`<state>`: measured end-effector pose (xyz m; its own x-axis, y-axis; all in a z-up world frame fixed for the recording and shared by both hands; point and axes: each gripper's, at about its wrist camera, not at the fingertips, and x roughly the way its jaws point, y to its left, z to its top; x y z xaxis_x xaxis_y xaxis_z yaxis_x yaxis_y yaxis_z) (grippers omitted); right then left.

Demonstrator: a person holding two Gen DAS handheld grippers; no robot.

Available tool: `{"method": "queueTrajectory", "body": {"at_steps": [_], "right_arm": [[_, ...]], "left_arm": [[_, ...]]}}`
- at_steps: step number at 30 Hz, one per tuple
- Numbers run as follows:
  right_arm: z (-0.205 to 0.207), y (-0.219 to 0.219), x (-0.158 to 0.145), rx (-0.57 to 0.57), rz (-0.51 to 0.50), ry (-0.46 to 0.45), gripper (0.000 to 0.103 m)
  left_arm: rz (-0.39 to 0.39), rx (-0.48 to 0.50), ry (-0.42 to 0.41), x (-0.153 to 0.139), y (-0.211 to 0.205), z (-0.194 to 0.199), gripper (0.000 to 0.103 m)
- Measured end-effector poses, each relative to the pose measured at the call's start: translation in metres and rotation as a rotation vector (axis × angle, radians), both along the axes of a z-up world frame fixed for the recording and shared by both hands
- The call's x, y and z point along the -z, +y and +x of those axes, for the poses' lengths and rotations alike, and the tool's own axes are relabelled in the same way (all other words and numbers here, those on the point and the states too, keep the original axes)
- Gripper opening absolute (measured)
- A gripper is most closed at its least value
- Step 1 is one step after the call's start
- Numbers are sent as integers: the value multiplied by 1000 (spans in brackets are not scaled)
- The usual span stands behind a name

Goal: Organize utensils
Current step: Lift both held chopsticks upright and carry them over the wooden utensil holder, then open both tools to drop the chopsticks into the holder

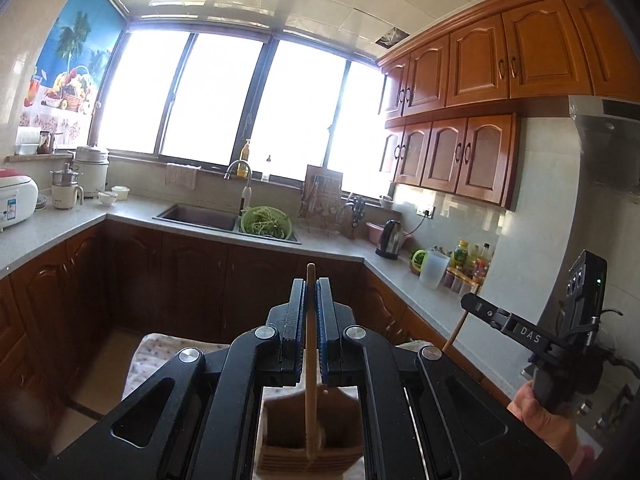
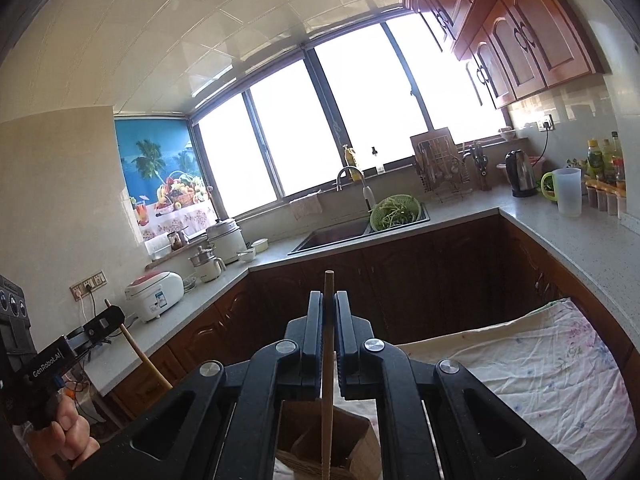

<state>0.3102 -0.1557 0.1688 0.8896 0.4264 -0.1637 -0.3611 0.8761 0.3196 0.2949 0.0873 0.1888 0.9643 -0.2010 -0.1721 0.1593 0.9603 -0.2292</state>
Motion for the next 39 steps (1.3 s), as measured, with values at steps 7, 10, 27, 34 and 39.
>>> {"method": "queueTrajectory", "body": {"at_steps": [7, 10, 27, 34, 39], "right_arm": [[34, 7, 33, 20, 30, -2, 5], [42, 10, 54, 32, 38, 1, 5], [55, 10, 102, 51, 62, 77, 6], [59, 13, 99, 36, 39, 104, 12], [51, 3, 96, 27, 75, 115, 63]], "left_arm": [[-44, -63, 27, 46, 12, 45, 4], [-69, -89, 52, 73, 14, 58, 4], [-53, -113, 132, 123, 4, 77, 5], [-36, -129, 169, 124, 5, 78, 15], [-47, -156, 173, 124, 11, 65, 58]]}}
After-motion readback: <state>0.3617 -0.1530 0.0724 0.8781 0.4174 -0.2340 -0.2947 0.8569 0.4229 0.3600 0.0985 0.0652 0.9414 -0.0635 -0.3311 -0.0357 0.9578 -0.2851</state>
